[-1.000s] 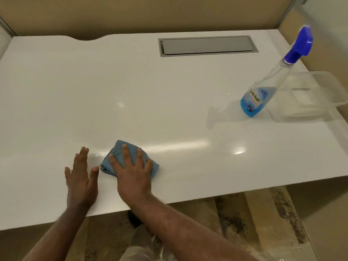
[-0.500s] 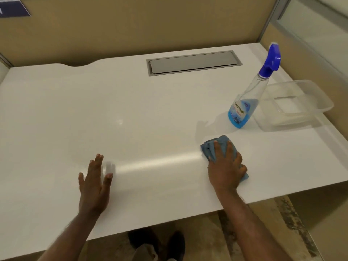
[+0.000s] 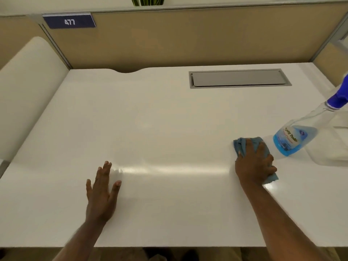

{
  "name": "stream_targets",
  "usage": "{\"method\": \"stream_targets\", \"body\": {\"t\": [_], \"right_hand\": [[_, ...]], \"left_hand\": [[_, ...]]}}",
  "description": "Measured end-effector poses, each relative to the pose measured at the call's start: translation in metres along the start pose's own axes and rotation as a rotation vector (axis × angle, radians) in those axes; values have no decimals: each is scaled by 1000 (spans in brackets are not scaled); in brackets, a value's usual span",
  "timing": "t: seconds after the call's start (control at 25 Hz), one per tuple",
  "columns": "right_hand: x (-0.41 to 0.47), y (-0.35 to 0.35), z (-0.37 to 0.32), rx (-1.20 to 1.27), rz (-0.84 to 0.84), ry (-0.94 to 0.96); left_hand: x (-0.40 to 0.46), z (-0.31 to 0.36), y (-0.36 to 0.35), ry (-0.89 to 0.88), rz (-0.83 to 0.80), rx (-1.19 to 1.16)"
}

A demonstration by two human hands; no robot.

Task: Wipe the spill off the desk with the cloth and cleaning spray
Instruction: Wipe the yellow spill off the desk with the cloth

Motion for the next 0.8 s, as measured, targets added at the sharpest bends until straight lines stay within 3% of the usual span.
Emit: {"method": "stream_targets", "body": {"t": [0.12, 0.24, 0.32, 0.48, 0.56, 0.64, 0.8], "right_hand": [[18, -5, -45, 72, -32, -35], [-3, -3, -107, 324, 46, 17], [-36, -1, -163, 298, 90, 175], [-119, -40, -264, 68, -117, 530], [-163, -39, -298, 70, -87, 698], [-202, -40, -322, 75, -103, 884], [-246, -41, -321, 155, -314, 1111]], "left_hand": [[13, -15, 11, 4, 4, 12], [29, -21, 16, -12, -7, 28], [41, -23, 17, -22, -16, 17], [58, -25, 21, -34, -7, -45], [64, -27, 28, -36, 25, -75], [68, -31, 38, -17, 70, -113], [69, -37, 58, 3, 134, -154]]}}
Point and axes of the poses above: each hand's wrist, its own x-axis towards the middle knuckle, its own y-axis out of the back of the hand, z = x × y, the point moved 9 cm from there along x, towards the middle knuckle, and after that the axes turned 3 degrees about y, right-handed, at the moved point
